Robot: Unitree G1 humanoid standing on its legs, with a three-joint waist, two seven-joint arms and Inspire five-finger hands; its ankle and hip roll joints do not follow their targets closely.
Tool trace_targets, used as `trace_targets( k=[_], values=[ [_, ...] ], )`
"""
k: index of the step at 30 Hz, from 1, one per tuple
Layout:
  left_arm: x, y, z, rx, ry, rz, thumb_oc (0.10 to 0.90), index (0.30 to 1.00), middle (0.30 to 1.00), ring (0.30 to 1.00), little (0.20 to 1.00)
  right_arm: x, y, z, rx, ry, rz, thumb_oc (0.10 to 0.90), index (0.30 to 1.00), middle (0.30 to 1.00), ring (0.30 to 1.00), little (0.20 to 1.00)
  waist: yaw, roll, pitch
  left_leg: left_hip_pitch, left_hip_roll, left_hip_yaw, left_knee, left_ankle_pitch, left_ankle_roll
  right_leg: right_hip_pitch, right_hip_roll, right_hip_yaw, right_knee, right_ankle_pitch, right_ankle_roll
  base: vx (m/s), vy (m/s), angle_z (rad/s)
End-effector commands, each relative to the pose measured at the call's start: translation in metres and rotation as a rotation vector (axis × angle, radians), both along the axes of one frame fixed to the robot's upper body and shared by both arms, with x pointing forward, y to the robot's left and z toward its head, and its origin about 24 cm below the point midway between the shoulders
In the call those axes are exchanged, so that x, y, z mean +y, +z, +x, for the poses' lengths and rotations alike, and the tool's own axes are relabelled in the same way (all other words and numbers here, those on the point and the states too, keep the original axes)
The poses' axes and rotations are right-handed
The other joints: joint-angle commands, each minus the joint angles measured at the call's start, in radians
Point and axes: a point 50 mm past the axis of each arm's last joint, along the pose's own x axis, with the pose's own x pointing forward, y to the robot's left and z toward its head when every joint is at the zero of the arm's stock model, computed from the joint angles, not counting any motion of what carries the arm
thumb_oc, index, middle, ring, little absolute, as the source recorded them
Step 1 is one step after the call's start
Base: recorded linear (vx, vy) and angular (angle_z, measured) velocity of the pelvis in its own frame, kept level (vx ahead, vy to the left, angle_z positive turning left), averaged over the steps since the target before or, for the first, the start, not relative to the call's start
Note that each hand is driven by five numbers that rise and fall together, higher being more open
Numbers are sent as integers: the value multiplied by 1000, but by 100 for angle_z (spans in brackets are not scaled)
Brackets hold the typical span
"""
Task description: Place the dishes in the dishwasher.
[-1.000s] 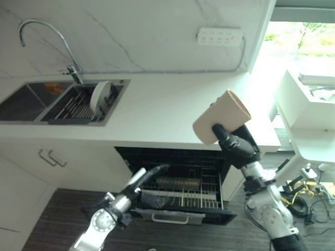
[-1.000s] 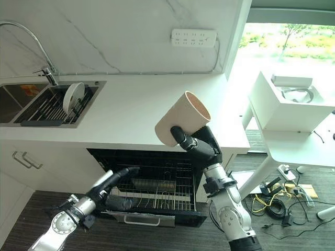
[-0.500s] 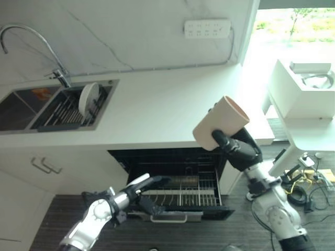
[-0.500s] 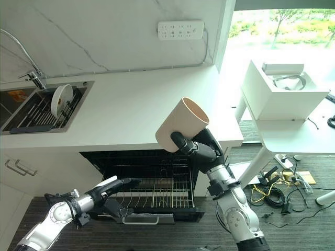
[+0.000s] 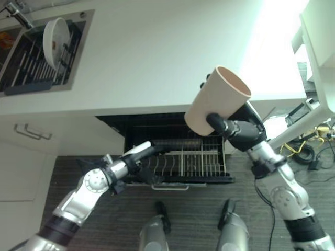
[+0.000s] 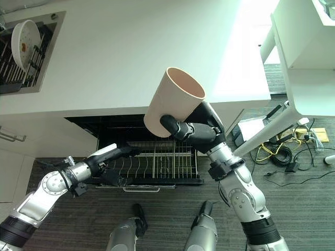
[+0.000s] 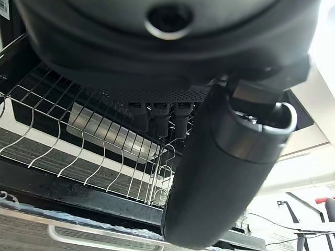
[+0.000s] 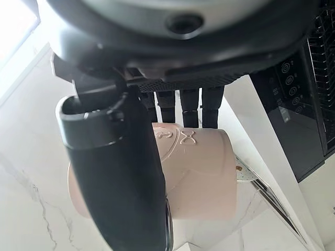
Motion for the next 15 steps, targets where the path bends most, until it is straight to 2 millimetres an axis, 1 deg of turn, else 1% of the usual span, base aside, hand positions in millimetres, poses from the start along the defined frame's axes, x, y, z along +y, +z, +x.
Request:
trace_targets(
  k=[1, 4, 5, 6, 7, 8, 9, 10, 11, 15],
  values=[
    [1, 21, -1, -77, -50, 89, 800, 900, 900, 900, 900, 10, 61, -22, -349, 106, 77, 400, 300, 300, 300, 300, 5, -22, -107, 56, 45, -46, 45, -115, -3, 71, -60, 2, -12, -45, 99, 0, 0, 0],
    [3, 11, -4, -2, -59, 131, 800, 900, 900, 900, 900, 11, 59, -24, -339, 120, 76, 400, 300, 300, 300, 300, 2, -19, -109, 61, 47, -43, 45, -115, -3, 76, -63, 3, -12, -44, 99, 0, 0, 0],
    [3, 4, -6, 51, -72, 172, 800, 900, 900, 900, 900, 11, 58, -24, -330, 128, 79, 400, 300, 300, 300, 300, 1, -18, -110, 64, 49, -40, 45, -114, -4, 79, -65, 2, -12, -43, 99, 0, 0, 0],
    [2, 1, -6, 68, -75, 180, 800, 900, 900, 900, 900, 12, 58, -24, -328, 131, 80, 400, 300, 300, 300, 300, 0, -17, -110, 65, 49, -40, 45, -114, -4, 80, -65, 2, -12, -43, 100, 0, 0, 0],
    [2, -7, -8, 131, -91, 204, 800, 900, 900, 900, 900, 12, 57, -24, -320, 140, 85, 400, 300, 300, 300, 300, -2, -16, -112, 67, 49, -38, 45, -114, -4, 81, -66, 3, -12, -43, 99, 0, 0, 0],
    [2, -11, -9, 159, -99, 216, 800, 900, 900, 900, 900, 12, 57, -24, -317, 143, 85, 400, 300, 300, 300, 300, -3, -15, -113, 68, 49, -38, 45, -114, -4, 82, -65, 4, -12, -42, 100, 38, 18, 0],
    [0, -23, -14, 259, -134, 251, 800, 900, 900, 900, 900, 14, 57, -24, -310, 157, 90, 400, 300, 300, 300, 300, -6, -12, -115, 71, 50, -34, 45, -114, -4, 85, -65, 6, -12, -42, 100, 36, 14, 1],
    [-1, -29, -17, 294, -153, 260, 800, 900, 900, 900, 900, 15, 57, -25, -309, 162, 91, 400, 300, 300, 300, 300, -6, -11, -116, 73, 50, -33, 45, -114, -5, 86, -65, 6, -12, -42, 100, 40, 29, 1],
    [-5, -42, -24, 390, -190, 268, 800, 900, 900, 900, 900, 19, 57, -26, -308, 174, 89, 400, 300, 300, 300, 300, -10, -7, -117, 75, 50, -29, 45, -115, -4, 87, -64, 9, -12, -43, 100, 21, 31, 0],
    [-10, -66, -40, 567, -256, 313, 800, 900, 900, 900, 900, 22, 58, -28, -314, 197, 82, 400, 300, 300, 300, 300, -18, 0, -119, 80, 50, -22, 45, -117, -5, 89, -64, 10, -12, -45, 101, 9, 33, -1]
  ],
)
